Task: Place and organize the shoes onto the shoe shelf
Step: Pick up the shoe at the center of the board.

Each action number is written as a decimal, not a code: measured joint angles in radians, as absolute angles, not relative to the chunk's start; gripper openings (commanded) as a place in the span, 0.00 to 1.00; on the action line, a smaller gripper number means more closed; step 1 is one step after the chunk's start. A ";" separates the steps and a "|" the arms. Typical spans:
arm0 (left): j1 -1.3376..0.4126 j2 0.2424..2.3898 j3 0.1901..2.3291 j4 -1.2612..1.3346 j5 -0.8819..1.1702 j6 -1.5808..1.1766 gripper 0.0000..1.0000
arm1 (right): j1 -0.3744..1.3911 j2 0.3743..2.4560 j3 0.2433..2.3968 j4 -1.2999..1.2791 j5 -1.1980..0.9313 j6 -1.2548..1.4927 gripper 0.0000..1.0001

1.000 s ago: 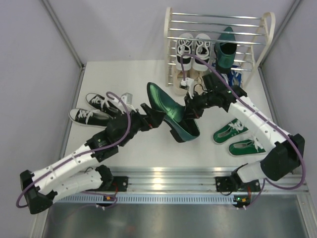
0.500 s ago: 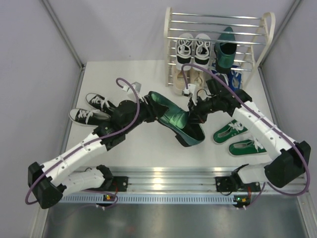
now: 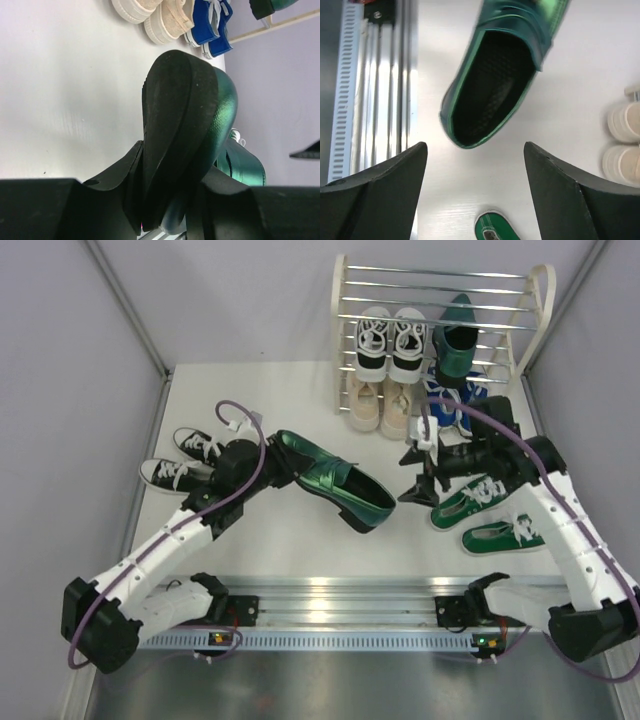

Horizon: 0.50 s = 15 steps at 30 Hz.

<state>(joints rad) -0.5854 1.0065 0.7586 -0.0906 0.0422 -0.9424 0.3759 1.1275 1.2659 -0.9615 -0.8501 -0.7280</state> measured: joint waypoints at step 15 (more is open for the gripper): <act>-0.570 1.084 0.761 -0.015 0.183 -1.011 0.00 | 0.478 1.130 1.231 -1.326 -0.919 -1.462 0.61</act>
<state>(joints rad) -0.5697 1.0836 0.7609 -0.0147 0.1825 -1.0115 0.4778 1.1297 1.2308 -1.3262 -0.9192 -1.4620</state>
